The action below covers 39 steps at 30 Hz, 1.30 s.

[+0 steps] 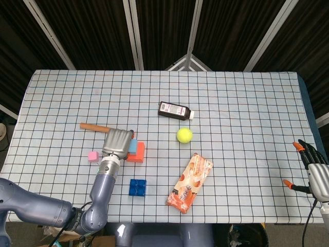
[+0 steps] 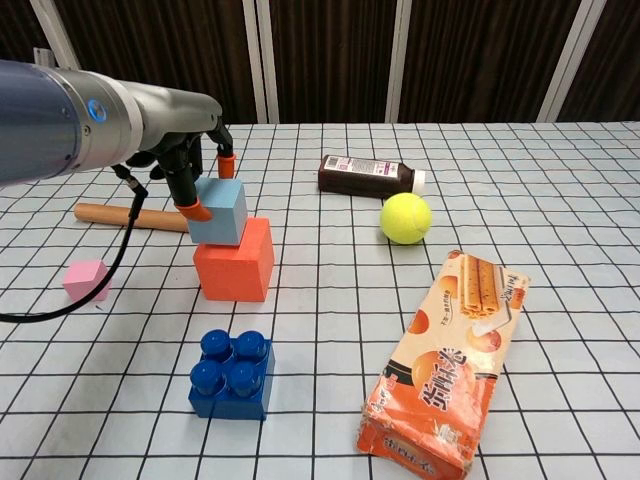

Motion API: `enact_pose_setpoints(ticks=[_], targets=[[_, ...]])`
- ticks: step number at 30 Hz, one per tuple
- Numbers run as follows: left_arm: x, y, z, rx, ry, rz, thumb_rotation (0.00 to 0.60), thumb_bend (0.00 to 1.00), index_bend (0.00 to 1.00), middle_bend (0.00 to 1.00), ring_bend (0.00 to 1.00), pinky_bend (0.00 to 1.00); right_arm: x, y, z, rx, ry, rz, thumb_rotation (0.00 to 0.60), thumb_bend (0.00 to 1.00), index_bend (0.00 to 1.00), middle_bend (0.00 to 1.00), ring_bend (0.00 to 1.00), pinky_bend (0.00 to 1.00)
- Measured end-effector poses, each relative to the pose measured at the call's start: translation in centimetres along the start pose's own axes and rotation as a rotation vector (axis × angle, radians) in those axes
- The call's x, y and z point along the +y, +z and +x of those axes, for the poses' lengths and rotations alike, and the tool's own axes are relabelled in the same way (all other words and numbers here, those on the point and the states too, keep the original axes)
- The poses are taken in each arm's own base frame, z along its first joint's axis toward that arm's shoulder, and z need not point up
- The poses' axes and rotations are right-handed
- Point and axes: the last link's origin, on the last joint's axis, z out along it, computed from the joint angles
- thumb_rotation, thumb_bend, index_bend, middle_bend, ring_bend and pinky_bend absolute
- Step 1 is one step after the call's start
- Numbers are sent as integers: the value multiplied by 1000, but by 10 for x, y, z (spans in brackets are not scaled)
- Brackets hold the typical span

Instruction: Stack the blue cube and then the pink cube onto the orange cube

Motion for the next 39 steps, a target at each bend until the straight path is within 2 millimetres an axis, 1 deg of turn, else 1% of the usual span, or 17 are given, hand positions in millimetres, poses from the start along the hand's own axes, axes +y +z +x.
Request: enact_pose_setpoints(ticks=[10, 39], targets=[[0, 3, -3, -1, -5, -6, 600, 317, 381, 817, 777, 839, 0, 0, 0, 2, -1, -3, 600, 128, 0, 7, 31, 137], [6, -1, -3, 7, -1, -17, 600, 318, 383, 820, 782, 842, 1, -2, 2, 9, 6, 0, 600, 129, 0, 7, 31, 137]])
